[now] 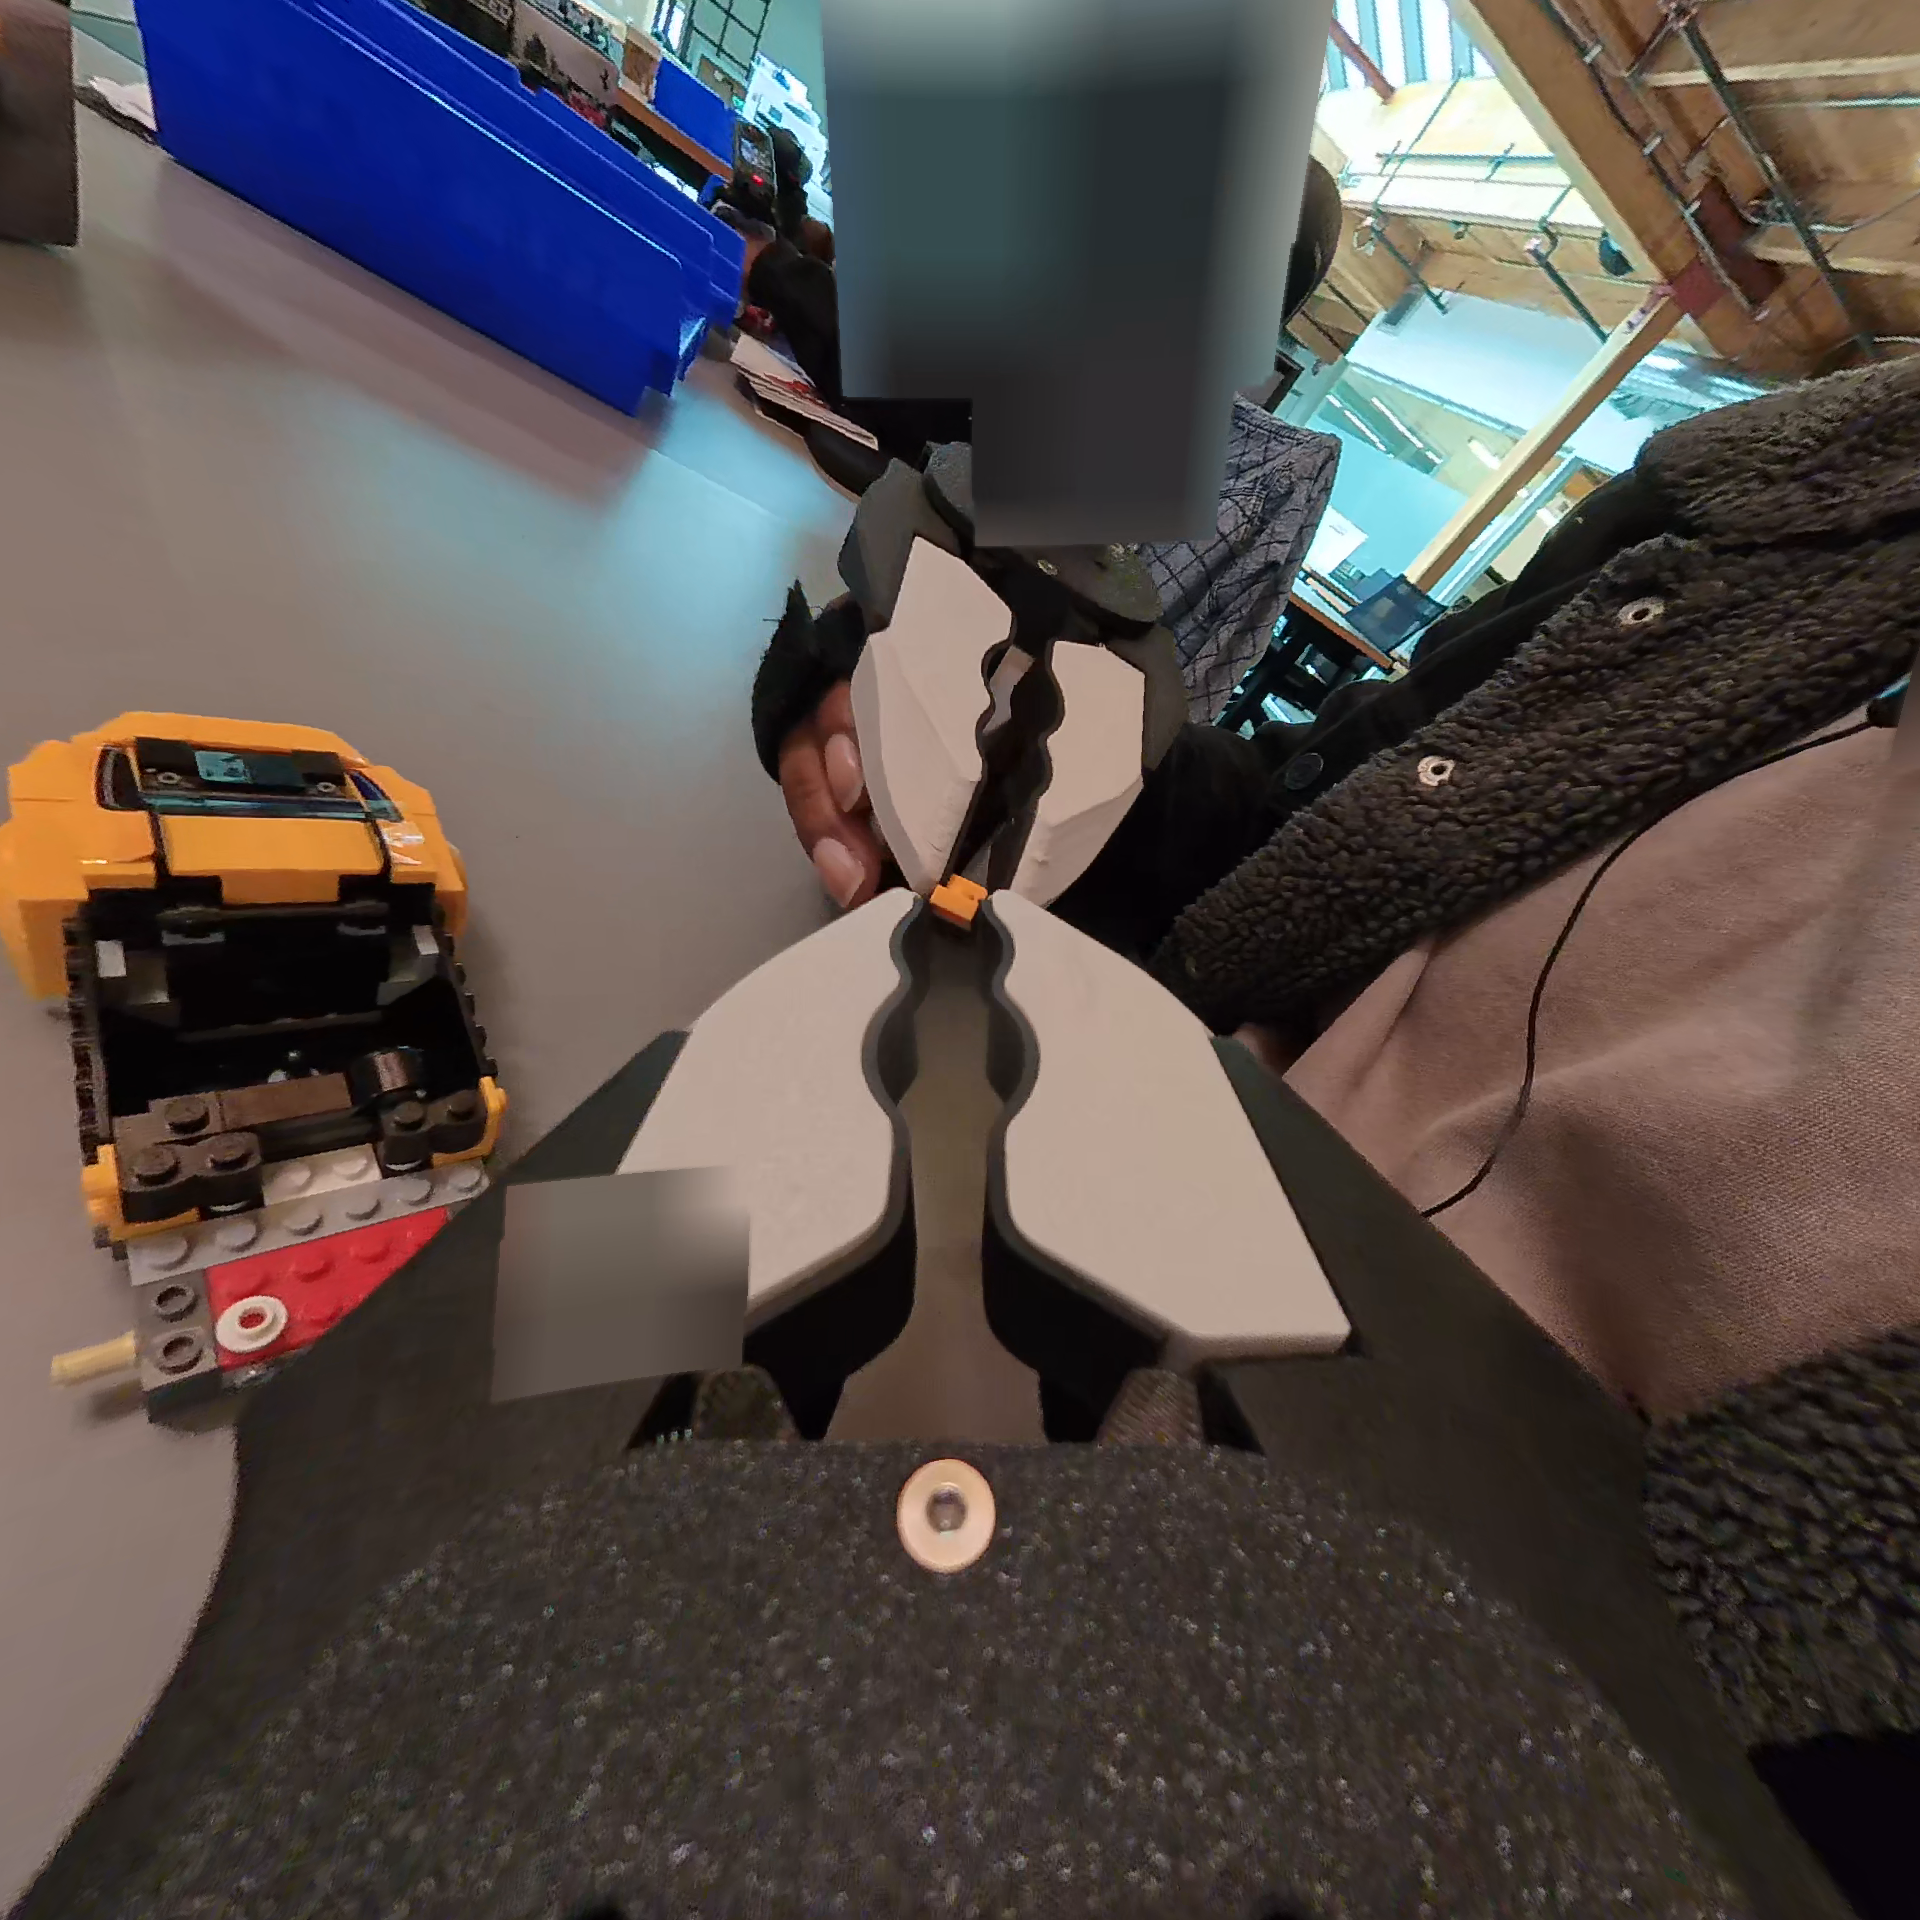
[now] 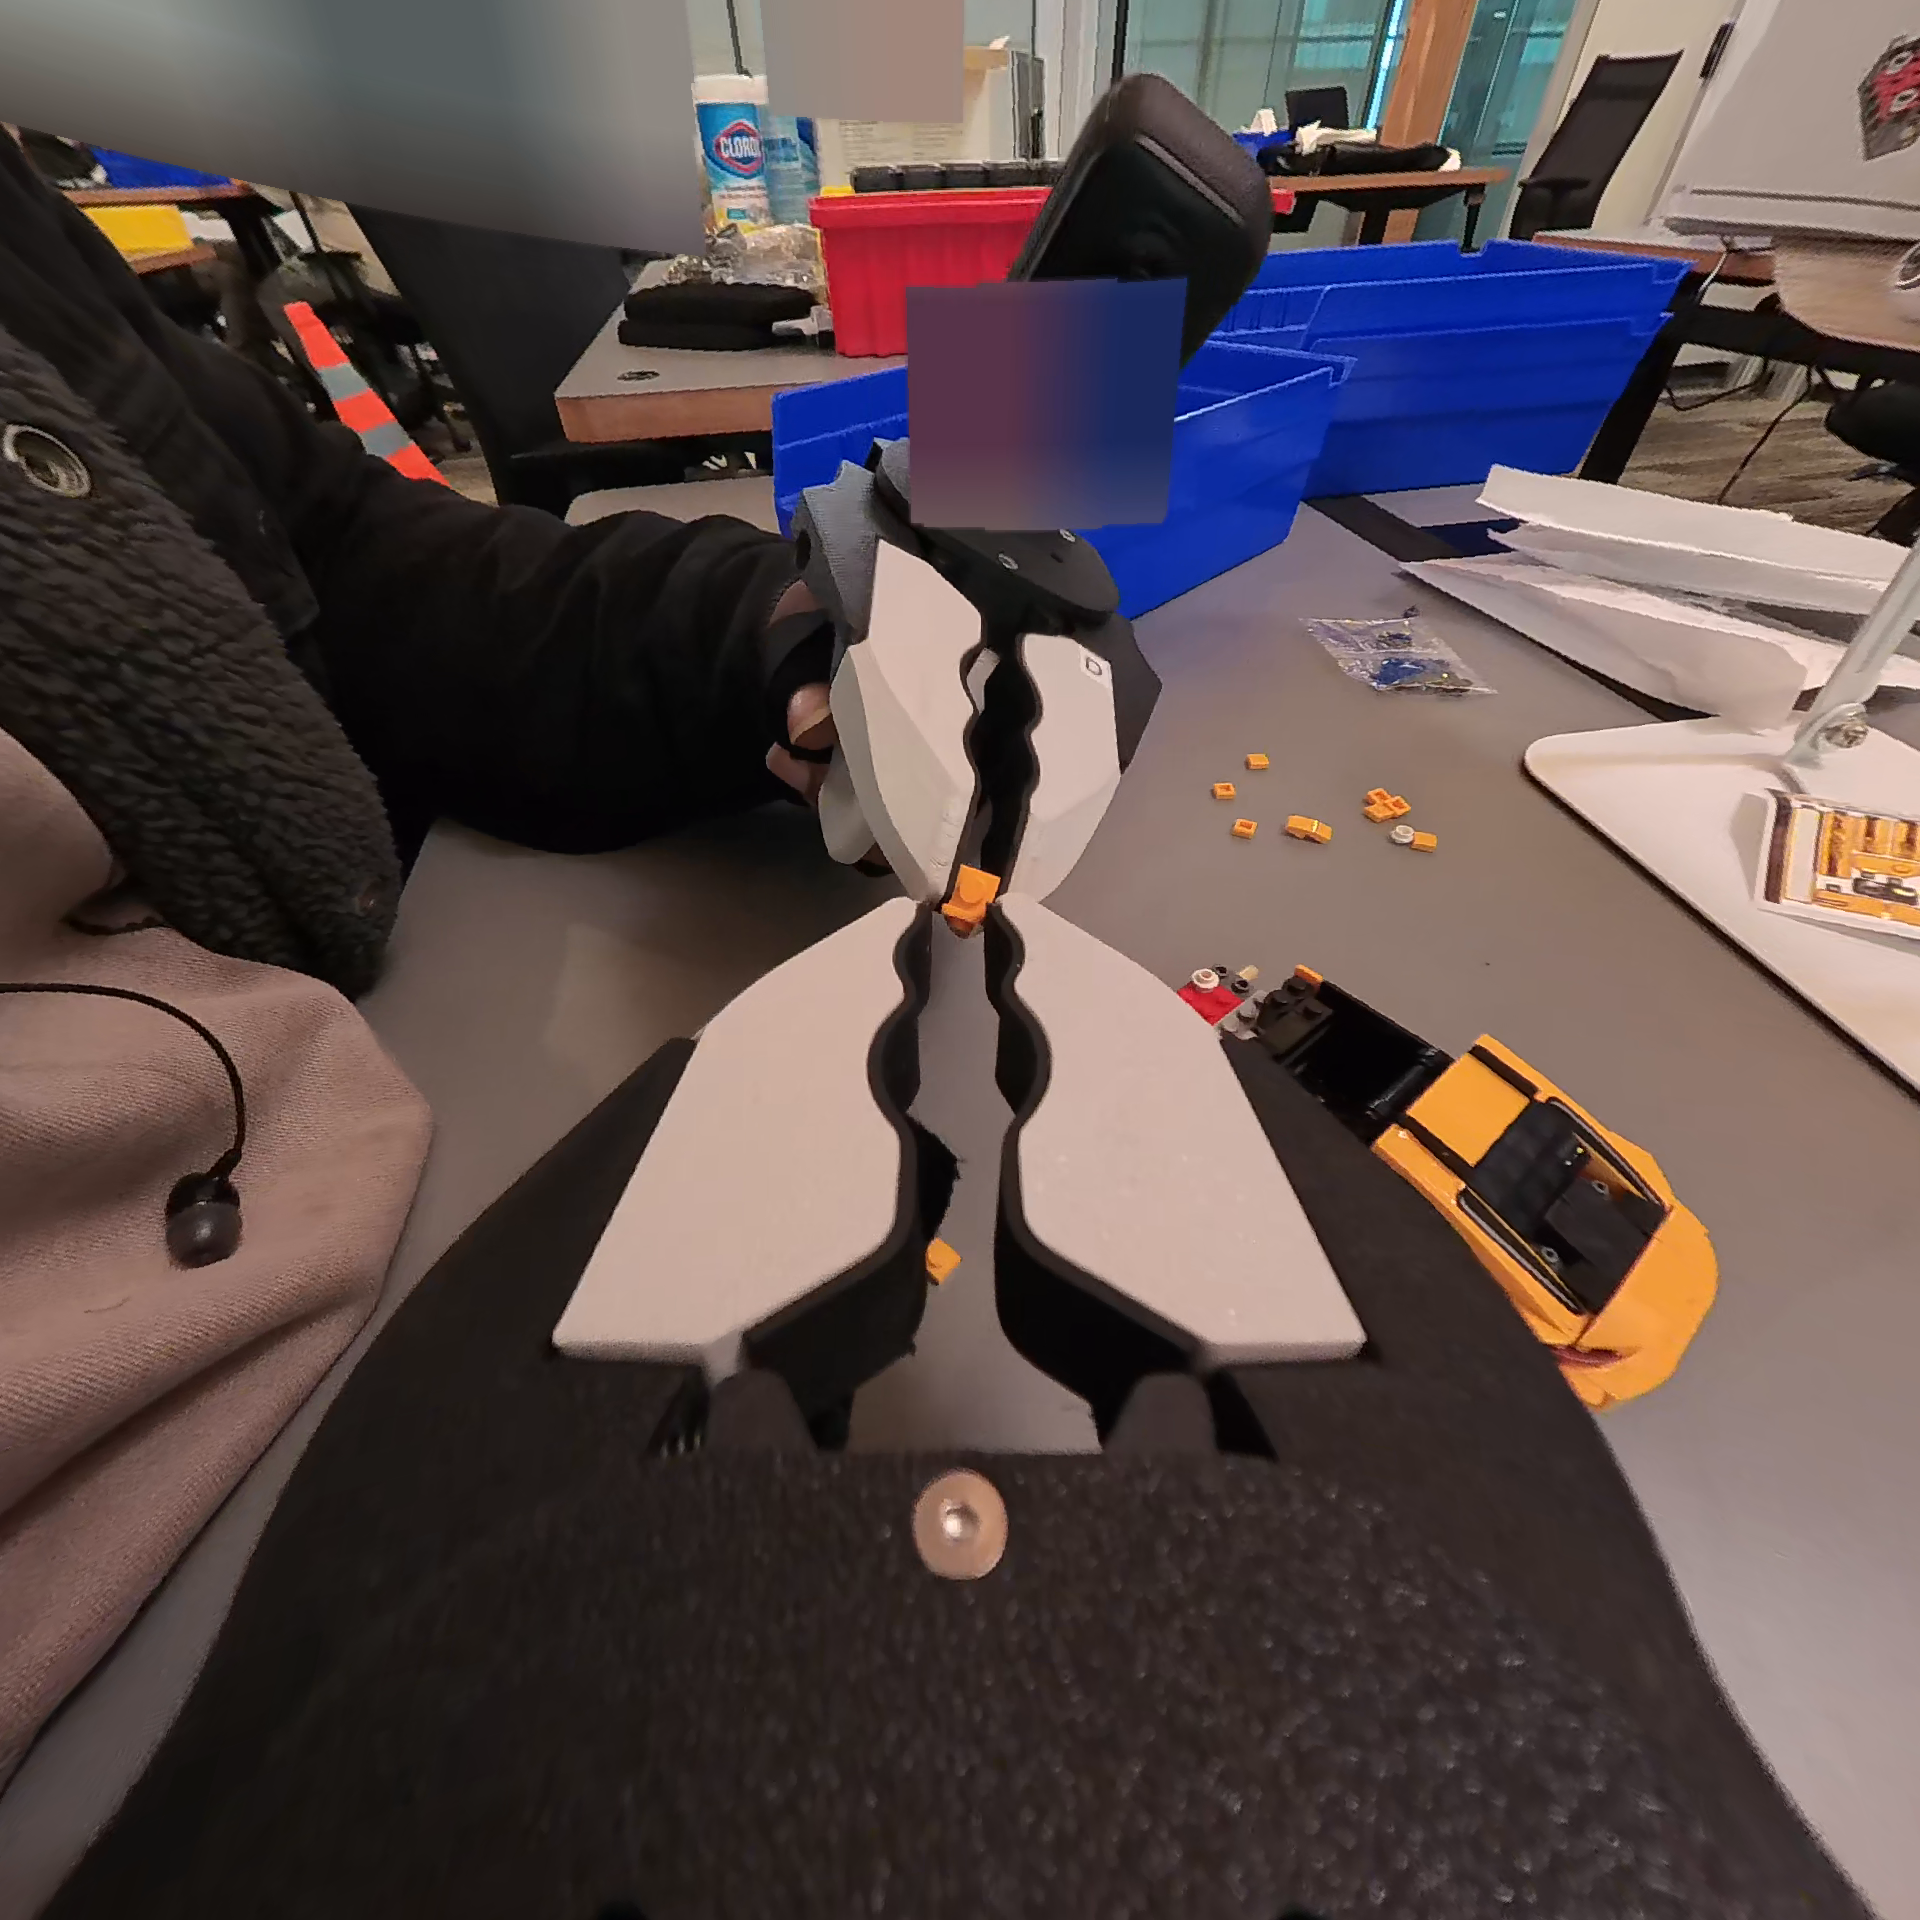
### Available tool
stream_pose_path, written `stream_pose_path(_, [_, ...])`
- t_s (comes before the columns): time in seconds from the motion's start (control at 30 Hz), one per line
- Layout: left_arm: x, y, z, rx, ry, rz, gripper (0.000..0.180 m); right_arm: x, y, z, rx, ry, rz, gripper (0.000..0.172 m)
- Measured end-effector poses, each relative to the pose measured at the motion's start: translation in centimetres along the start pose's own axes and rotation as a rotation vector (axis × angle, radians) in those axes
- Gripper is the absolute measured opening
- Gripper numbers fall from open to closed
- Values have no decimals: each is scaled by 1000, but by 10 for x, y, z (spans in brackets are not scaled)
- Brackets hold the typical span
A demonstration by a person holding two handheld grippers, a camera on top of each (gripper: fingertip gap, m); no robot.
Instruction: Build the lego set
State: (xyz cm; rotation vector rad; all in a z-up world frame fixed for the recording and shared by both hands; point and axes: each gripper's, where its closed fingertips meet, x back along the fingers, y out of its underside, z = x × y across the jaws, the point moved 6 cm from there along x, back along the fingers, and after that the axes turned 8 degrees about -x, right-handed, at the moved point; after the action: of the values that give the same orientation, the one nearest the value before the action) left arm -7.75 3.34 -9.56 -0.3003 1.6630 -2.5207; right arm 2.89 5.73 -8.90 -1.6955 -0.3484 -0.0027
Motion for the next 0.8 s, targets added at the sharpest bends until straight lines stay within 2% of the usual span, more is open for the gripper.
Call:
stream_pose_path(0.4, [0, 2, -1, 43, 24, -8, 8, -1, 2, -1, 9, -2, -12, 9])
stream_pose_path(0.67, [3, 0, -6, 174, 72, 66, 8, -1, 2, 2, -1, 15, -7, 10])
stream_pose_path(0.8, [5, -3, -6, 185, 76, 89, 8, -1, 2, 4, -15, 27, -6, 10])
